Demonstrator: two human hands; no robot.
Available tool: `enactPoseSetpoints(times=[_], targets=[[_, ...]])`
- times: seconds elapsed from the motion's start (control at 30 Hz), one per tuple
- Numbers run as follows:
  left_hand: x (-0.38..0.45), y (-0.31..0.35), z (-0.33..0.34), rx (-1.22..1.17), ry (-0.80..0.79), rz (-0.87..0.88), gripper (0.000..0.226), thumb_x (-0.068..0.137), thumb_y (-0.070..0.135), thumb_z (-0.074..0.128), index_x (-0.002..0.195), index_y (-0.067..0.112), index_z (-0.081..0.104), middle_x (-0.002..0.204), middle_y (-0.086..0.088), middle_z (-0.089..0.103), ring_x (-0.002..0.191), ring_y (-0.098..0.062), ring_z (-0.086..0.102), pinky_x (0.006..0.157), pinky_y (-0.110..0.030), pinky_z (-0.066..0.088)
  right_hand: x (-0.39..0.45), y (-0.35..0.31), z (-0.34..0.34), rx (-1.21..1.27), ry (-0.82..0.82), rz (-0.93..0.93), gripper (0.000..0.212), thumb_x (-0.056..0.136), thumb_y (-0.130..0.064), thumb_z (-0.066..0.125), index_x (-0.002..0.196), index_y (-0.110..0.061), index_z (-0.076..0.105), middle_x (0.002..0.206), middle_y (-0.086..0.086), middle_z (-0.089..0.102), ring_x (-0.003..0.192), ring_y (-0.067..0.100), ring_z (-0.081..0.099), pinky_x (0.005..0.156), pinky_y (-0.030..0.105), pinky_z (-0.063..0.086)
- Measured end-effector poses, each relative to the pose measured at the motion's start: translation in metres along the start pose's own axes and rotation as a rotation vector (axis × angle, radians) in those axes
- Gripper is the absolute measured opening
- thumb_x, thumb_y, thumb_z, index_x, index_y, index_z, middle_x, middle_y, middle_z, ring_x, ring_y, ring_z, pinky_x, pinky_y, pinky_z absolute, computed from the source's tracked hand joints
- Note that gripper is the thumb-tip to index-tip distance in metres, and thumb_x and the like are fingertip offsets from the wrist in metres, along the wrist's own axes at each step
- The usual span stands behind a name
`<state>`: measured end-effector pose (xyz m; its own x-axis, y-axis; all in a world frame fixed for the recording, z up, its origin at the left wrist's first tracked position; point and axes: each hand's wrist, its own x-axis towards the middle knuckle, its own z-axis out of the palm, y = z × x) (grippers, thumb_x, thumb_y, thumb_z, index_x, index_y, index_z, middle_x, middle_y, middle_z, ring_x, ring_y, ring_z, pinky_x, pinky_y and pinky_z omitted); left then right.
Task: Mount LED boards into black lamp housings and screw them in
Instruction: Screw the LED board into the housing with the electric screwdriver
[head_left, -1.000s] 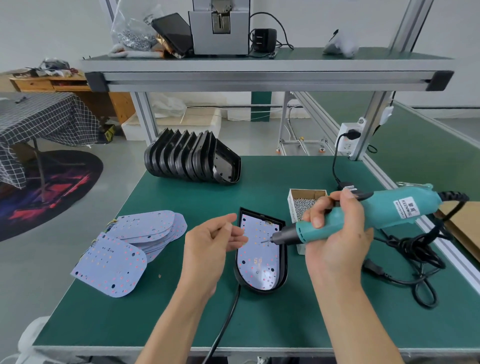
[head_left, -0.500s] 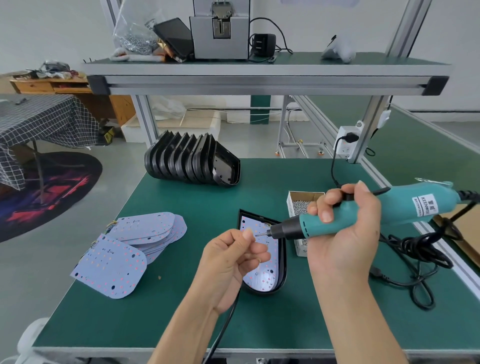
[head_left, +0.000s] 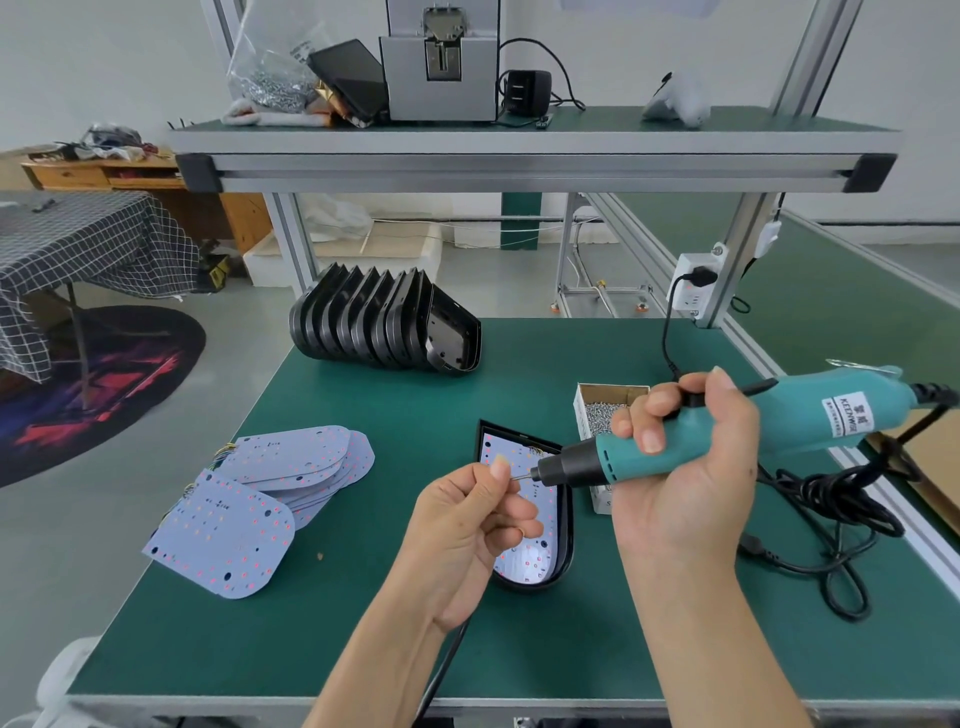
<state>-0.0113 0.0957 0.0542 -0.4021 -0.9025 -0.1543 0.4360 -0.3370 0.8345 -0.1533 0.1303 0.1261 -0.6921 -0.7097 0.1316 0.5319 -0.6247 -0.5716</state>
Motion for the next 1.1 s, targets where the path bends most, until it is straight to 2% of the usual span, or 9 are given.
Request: enactPoseSetpoints(times=[0.37,0.47,0.6,0.87,0.93,1.0,1.03,1.07,1.1], targets=[[0.001,-0.002,-0.003,0.073,-0.008,0.047,0.03,0.076,0.039,0.077,0.073,0.01,0.066,0.063,-0.012,0.066,0.051,-0.022,0.065,0.048,-0.02,0.049,0.0,0.001,-0.003,-0.003,-0.002,0.012,0.02,0.098,-0.022,0.055,0.078,-0.017,0.053,0.058,0.0,0.048,0.05,0.016,0.035,0.06,0.028,0.041],[0.002,-0.001,-0.003,0.189,0.007,0.11,0.028,0.083,0.037,0.084,0.066,0.019,0.07,0.065,-0.015,0.068,0.052,-0.025,0.067,0.05,-0.022,0.05,0.001,0.002,-0.004,-0.013,-0.014,0.004,0.021,0.098,-0.021,0.054,0.078,-0.017,0.053,0.058,0.0,0.048,0.05,0.016,0.035,0.06,0.029,0.041],[0.003,-0.003,-0.003,0.388,0.049,0.264,0.019,0.084,0.037,0.078,0.07,0.026,0.073,0.068,-0.017,0.074,0.056,-0.031,0.073,0.055,-0.024,0.055,0.003,0.003,-0.006,-0.02,0.007,0.016,0.027,0.101,-0.019,0.054,0.074,-0.018,0.055,0.059,0.0,0.047,0.05,0.017,0.034,0.059,0.029,0.041],[0.004,-0.015,-0.006,0.396,0.032,0.347,0.017,0.078,0.04,0.08,0.08,0.023,0.076,0.07,-0.015,0.076,0.061,-0.031,0.075,0.06,-0.026,0.057,0.009,0.005,-0.013,0.05,0.038,0.064,0.029,0.101,-0.023,0.055,0.073,-0.021,0.058,0.064,-0.003,0.051,0.049,0.013,0.037,0.059,0.026,0.043],[0.006,-0.016,-0.006,0.394,0.016,0.334,0.021,0.075,0.039,0.081,0.088,0.023,0.078,0.072,-0.015,0.077,0.062,-0.029,0.075,0.061,-0.025,0.057,0.012,0.006,-0.016,0.073,0.055,0.08,0.03,0.102,-0.024,0.055,0.071,-0.022,0.058,0.065,-0.003,0.051,0.049,0.012,0.038,0.058,0.025,0.043],[0.009,-0.018,-0.008,0.419,0.0,0.324,0.048,0.073,0.04,0.083,0.117,0.025,0.074,0.074,-0.013,0.077,0.062,-0.026,0.074,0.063,-0.026,0.058,0.016,0.008,-0.019,0.088,0.068,0.084,0.029,0.101,-0.024,0.056,0.072,-0.021,0.058,0.066,-0.003,0.051,0.05,0.013,0.038,0.057,0.025,0.044],[0.009,-0.017,-0.01,0.457,0.016,0.326,0.062,0.073,0.041,0.083,0.132,0.029,0.065,0.074,-0.01,0.076,0.061,-0.024,0.072,0.064,-0.028,0.059,0.019,0.009,-0.021,0.093,0.075,0.082,0.026,0.1,-0.025,0.057,0.074,-0.021,0.057,0.067,-0.003,0.051,0.051,0.013,0.038,0.058,0.025,0.044],[0.01,-0.016,-0.013,0.522,0.076,0.353,0.065,0.075,0.044,0.08,0.136,0.036,0.059,0.071,-0.006,0.075,0.06,-0.022,0.07,0.065,-0.03,0.059,0.023,0.01,-0.023,0.096,0.085,0.075,0.023,0.1,-0.025,0.057,0.077,-0.02,0.055,0.067,-0.003,0.051,0.051,0.013,0.038,0.058,0.026,0.044],[0.01,-0.014,-0.016,0.592,0.179,0.4,0.056,0.077,0.05,0.074,0.131,0.043,0.059,0.069,-0.002,0.072,0.061,-0.02,0.068,0.066,-0.031,0.058,0.028,0.01,-0.026,0.094,0.099,0.062,0.021,0.1,-0.024,0.058,0.08,-0.019,0.053,0.066,-0.003,0.051,0.052,0.014,0.038,0.059,0.026,0.044]])
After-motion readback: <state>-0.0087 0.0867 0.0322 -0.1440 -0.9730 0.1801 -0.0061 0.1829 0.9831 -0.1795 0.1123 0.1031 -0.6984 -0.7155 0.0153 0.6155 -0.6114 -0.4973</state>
